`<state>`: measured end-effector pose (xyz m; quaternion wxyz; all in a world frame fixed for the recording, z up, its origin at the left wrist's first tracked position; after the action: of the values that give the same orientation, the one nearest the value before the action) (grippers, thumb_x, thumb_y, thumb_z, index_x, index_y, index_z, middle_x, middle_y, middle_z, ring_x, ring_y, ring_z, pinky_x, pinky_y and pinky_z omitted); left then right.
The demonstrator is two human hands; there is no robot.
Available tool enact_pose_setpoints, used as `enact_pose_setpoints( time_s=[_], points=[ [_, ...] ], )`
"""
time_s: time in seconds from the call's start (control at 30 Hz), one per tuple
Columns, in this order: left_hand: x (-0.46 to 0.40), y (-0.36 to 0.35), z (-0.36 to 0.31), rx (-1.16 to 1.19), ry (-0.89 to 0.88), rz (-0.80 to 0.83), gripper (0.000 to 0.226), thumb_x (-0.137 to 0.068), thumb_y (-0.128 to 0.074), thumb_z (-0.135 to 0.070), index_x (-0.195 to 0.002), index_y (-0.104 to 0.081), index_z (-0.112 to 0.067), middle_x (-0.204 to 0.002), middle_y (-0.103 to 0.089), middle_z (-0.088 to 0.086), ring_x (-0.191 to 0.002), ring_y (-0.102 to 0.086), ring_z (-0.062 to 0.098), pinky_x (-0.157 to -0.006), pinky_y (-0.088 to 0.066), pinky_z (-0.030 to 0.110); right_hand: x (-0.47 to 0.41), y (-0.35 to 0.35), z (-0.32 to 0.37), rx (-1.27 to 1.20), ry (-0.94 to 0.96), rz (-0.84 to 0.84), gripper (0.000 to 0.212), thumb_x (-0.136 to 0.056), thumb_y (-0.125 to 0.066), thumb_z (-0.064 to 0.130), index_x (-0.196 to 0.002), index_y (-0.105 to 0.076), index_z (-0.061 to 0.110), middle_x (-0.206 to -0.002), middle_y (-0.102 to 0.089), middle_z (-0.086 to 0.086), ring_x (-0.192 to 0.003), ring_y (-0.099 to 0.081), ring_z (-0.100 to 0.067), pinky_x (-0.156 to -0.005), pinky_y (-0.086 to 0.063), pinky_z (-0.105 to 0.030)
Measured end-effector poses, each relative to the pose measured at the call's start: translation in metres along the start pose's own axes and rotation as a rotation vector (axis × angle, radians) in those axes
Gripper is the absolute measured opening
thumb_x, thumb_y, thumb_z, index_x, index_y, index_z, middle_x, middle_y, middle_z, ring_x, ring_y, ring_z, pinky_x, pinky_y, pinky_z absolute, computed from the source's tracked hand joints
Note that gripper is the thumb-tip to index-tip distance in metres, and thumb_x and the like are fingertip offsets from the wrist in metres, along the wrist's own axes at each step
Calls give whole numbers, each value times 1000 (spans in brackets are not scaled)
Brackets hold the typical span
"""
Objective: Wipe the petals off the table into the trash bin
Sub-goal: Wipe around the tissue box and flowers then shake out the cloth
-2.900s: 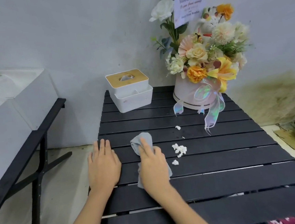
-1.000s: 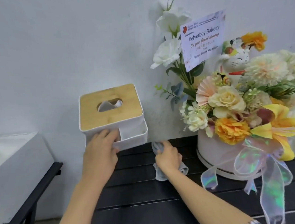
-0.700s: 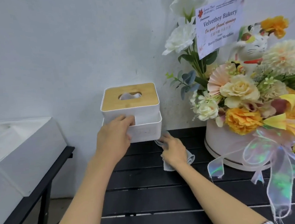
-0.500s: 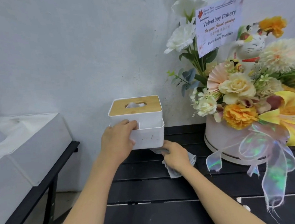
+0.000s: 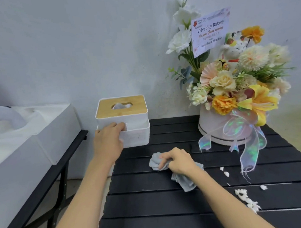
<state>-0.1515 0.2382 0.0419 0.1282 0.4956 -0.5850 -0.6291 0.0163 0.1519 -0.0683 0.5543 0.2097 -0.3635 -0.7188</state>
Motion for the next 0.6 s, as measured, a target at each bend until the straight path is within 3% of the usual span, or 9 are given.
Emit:
enact_pose_setpoints(
  time_s=[0.1,0.17,0.23,0.3,0.43,0.6],
  points=[
    [2,6,15,10,11,-6,24,-76,-60,-2,-94,-58,-17,-87,-59,2,-85,-55,28,-68,-27,30,-14,22,8,-150,-85,-82,48,-74,-42,-7,-82,-76,26,-106,-69,-1,-95,-62,-21,-77,-49,-29],
    [-3,8,25,29,27,-17,24,-77,-60,-3,-95,-57,-19,-88,-59,0,-85,-55,27,-69,-29,30,-40,36,16,-201,-90,-231,48,-77,-41,-5,-101,-70,25,-115,-64,-3,-99,-59,-22,-74,-45,-26],
    [-8,6,34,42,31,-39,21,-78,-60,-5,-90,-53,-21,-84,-55,-3,-81,-53,24,-68,-31,30,-73,29,29,-187,-57,-256,55,-82,-45,-3,-129,-51,24,-135,-52,-5,-119,-51,-25,-89,-43,-30],
    [-10,3,41,53,22,-50,25,-78,-62,-6,-84,-47,-24,-81,-51,-7,-75,-47,19,-67,-33,30,-99,2,37,-143,-77,-188,63,-84,-54,2,-141,-32,17,-144,-41,-10,-129,-43,-28,-100,-39,-33],
    [-11,2,53,28,26,-55,20,-78,-65,-8,-89,-54,-21,-84,-55,-6,-74,-42,15,-64,-34,29,-98,-37,39,119,-68,-171,44,-83,-53,4,-126,-46,12,-127,-55,-10,-115,-53,-28,-91,-42,-31],
    [0,5,56,13,41,-66,21,-76,-69,-9,-92,-58,-19,-88,-62,-2,-78,-53,21,-64,-37,28,-35,-40,30,47,136,-23,56,-87,-50,6,-137,-41,28,-127,-57,-4,-110,-58,-23,-93,-46,-29]
  ],
)
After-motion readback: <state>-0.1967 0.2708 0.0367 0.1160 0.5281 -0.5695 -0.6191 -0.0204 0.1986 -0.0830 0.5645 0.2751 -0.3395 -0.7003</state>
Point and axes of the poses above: each hand's wrist, its own x-axis away from the middle knuckle, its own y-axis out of the back of the hand, z = x × y, the point moved 6 cm from there along -x, towards the middle knuckle
